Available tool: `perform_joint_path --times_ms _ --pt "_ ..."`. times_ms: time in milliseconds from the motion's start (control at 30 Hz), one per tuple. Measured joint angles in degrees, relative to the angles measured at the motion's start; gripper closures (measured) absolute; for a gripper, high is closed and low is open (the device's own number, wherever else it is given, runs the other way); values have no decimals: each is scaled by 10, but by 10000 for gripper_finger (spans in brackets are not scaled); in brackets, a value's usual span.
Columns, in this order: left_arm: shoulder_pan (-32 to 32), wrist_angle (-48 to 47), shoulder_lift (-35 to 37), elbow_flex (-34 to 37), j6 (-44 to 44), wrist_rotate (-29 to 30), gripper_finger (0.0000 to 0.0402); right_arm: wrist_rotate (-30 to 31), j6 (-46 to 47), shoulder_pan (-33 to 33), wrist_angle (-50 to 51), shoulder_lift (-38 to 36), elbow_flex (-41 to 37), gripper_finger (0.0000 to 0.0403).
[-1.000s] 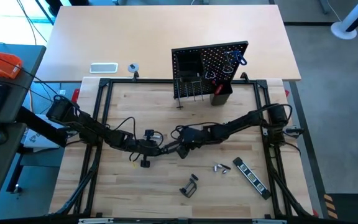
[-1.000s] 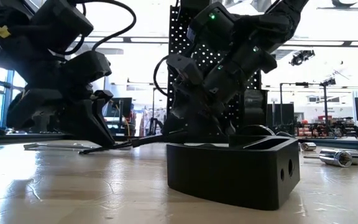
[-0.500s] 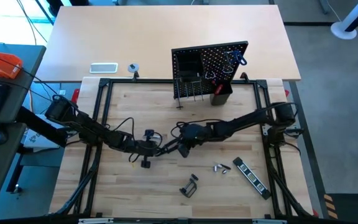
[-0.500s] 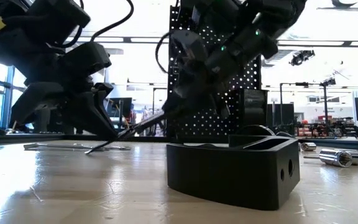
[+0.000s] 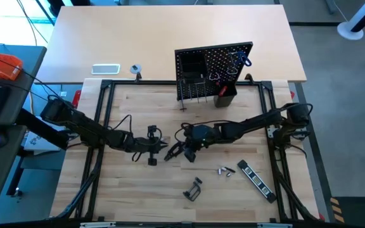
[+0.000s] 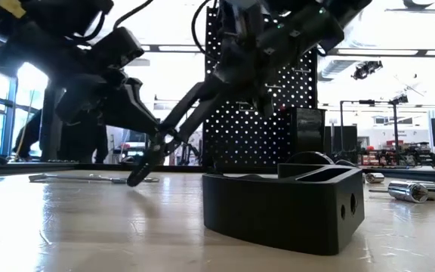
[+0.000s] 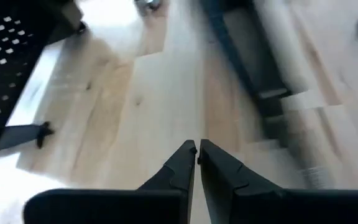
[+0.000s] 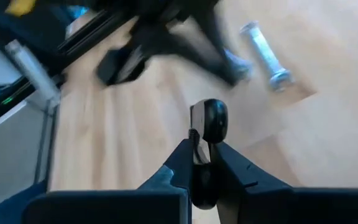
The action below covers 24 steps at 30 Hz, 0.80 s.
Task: Hang tools onto peg board
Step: Hang the black crimping pliers on the peg board
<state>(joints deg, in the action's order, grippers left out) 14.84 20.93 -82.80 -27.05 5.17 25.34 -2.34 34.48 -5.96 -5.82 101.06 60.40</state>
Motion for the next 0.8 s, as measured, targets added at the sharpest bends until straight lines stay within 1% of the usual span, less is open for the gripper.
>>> perform_joint_path --times_ms 167,267,367,500,567,667,733,800 --pt "0 -3 5 0 -2 9 378 6 -3 -3 5 0 0 377" --pt "1 -1 5 0 -6 -12 365 8 -5 -3 6 0 0 377" --pt "0 7 5 1 -19 -37 337 8 -5 -3 7 0 0 377" --pt "-13 9 6 1 -40 -60 278 9 -9 -3 7 0 0 377" --pt "-23 12 6 1 -48 -86 247 8 -9 -3 8 0 0 377" --pt "-41 23 6 1 -63 -145 211 3 -11 -5 9 0 -1 377" --pt "-54 30 6 2 -73 -189 196 1 -12 -7 11 0 -1 378" --pt "-68 34 6 2 -81 -235 190 0 -15 -9 16 0 -1 378"
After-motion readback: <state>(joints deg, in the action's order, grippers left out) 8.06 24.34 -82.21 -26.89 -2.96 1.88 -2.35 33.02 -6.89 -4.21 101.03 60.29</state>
